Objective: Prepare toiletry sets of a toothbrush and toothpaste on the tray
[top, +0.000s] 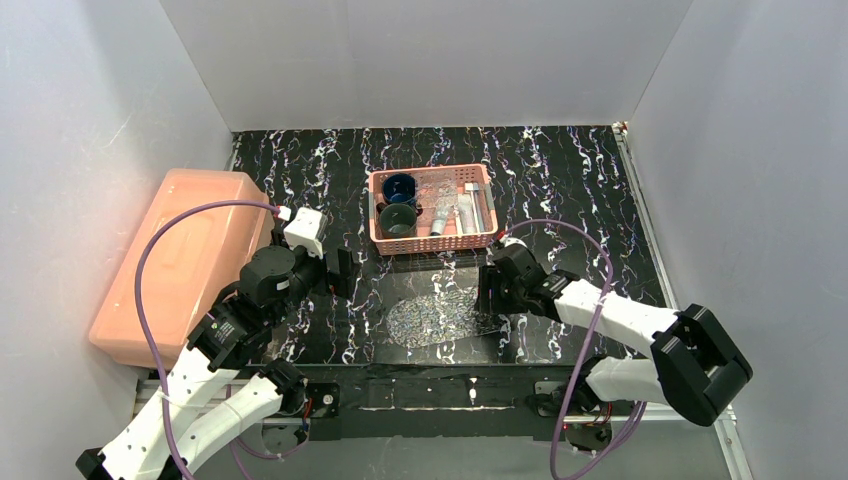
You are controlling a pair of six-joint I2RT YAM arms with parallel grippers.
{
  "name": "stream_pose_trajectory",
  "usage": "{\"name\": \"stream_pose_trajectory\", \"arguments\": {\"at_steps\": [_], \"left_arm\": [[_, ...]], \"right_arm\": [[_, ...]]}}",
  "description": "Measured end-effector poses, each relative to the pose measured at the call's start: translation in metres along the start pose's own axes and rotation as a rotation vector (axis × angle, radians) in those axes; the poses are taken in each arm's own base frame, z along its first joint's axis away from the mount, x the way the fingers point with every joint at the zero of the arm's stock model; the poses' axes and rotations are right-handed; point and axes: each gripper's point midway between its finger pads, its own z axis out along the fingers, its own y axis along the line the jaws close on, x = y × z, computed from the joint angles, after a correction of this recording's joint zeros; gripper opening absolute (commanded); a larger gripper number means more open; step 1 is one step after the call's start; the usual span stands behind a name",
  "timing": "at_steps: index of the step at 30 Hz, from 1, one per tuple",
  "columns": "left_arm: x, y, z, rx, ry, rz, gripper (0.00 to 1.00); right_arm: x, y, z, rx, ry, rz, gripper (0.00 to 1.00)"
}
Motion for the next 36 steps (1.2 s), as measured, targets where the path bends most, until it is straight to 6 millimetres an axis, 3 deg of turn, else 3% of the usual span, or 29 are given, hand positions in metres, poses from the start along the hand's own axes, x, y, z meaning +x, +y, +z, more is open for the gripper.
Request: {"name": "stream_pose_trajectory", "arguments": {"at_steps": [15, 27, 36], "left_arm": [[0.000, 0.000, 0.000, 0.000, 0.000, -0.004, 0.99], [0.013, -0.019, -0.004, 0.084, 0.062, -0.103, 0.99], [0.040, -0.051, -0.003, 0.206, 0.235, -0.227, 0.99]], "right_arm": [[0.024, 0.014, -0.010, -0.020, -0.036, 0.053, 0.68], [0.037, -0.002, -0.025, 0.066, 0.023, 0.050, 0.72], [0.013, 0.008, -0.045, 0.070, -0.016, 0.016, 0.72]]}}
